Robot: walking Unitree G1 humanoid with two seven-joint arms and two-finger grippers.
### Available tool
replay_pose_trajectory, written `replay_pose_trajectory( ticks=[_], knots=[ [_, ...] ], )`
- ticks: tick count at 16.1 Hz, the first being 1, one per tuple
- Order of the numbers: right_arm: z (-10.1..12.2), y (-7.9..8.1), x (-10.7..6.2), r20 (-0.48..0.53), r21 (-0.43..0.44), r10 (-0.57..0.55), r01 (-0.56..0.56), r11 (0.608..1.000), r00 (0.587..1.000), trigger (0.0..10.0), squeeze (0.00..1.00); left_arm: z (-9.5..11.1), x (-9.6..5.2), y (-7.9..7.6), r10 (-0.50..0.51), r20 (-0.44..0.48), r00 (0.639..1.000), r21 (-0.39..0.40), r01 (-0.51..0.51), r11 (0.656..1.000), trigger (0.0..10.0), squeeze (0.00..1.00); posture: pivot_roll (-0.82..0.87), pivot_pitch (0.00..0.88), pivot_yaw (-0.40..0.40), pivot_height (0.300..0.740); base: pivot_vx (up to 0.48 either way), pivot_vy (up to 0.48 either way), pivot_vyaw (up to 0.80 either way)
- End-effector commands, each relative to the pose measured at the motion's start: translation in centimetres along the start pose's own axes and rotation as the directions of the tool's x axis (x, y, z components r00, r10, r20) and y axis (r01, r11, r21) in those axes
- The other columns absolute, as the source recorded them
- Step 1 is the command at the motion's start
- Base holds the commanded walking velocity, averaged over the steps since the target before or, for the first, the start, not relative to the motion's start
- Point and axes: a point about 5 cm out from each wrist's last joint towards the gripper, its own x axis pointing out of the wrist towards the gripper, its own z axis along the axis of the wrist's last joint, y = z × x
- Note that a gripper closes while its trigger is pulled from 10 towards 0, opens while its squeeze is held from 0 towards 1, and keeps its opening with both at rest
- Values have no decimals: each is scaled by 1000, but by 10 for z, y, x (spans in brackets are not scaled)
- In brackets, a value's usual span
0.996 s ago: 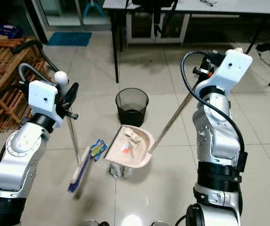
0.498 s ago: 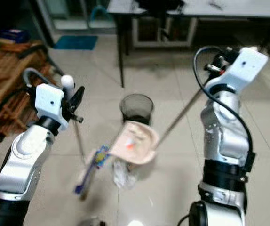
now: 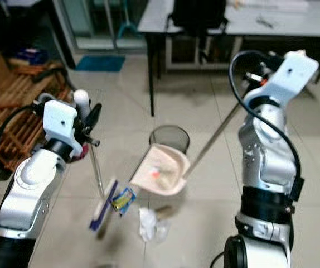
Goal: Sweep floor
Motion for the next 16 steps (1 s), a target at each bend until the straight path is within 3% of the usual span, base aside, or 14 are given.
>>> replay_pose_trajectory(
  ticks=[1, 5, 8, 10, 16],
  knots=[
    [11, 12, -1, 46, 52, 39, -42, 998, 998, 10000, 0, 8, 0, 8, 23, 33, 999, 46, -24, 999, 10000, 0, -17, 30, 49, 740, 412, 0, 0],
    [9, 6, -1, 35, 84, -12, 9, 996, 999, 10000, 0, 7, 0, 7, 11, 30, 999, 53, -13, 999, 10000, 0, -14, 30, 53, 740, 414, 0, 0],
    [10, 2, 0, 35, 86, -32, 29, 996, 999, 10000, 0, 7, 0, 7, 7, 29, 1000, 53, -9, 999, 10000, 0, -14, 31, 56, 740, 414, 0, 0],
    [10, 1, 1, 35, 83, -39, 36, 996, 999, 10000, 0, 8, 0, 7, 3, 30, 1000, 54, -5, 999, 10000, 0, -14, 30, 58, 740, 414, 0, -800],
    [11, -3, 1, 44, 73, -55, 52, 996, 998, 10000, 0, 7, 1, 5, -10, 30, 999, 59, 8, 998, 10000, 0, -14, 24, 61, 740, 415, 0, 0]
  ],
)
